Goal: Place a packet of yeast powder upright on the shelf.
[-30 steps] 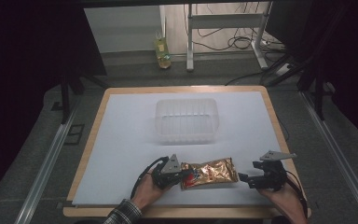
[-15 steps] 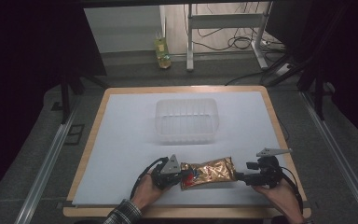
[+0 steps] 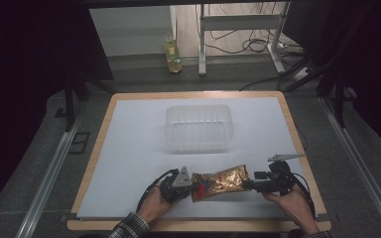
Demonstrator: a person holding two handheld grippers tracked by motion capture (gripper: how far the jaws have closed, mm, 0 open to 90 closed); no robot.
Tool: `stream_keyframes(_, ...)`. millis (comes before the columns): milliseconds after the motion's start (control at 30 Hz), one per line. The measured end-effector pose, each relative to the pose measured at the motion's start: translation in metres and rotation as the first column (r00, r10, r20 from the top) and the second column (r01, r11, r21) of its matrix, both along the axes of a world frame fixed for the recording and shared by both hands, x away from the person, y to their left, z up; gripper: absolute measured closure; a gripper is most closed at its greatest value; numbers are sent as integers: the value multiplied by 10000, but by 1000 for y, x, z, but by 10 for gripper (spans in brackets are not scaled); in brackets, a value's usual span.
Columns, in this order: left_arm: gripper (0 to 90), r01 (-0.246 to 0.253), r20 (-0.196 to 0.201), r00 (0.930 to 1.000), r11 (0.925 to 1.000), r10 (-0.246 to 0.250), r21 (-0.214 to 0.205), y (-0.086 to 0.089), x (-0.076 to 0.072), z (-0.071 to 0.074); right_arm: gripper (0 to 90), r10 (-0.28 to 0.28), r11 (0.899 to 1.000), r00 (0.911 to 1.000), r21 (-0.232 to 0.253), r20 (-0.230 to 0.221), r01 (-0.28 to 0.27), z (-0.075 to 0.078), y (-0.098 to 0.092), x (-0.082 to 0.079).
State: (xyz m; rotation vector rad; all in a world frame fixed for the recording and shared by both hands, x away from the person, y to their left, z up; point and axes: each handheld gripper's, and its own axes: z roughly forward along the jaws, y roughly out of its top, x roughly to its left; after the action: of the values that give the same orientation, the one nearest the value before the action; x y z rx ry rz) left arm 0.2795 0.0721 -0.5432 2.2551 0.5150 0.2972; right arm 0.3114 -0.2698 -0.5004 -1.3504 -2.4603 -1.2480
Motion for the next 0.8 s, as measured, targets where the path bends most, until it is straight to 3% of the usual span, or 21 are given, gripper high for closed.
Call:
stream_keyframes(433, 898, -29, -52, 10000, 10000, 28, -79, -1, 1, -1, 247, 318, 9989, 9966, 357, -762, -292, -7, 14, 12)
stream_keyframes(800, 897, -37, -85, 10000, 9999, 36, -123, 0, 1, -1, 386, 888, 9951, 9891, 538, -1177, -830, -7, 30, 18)
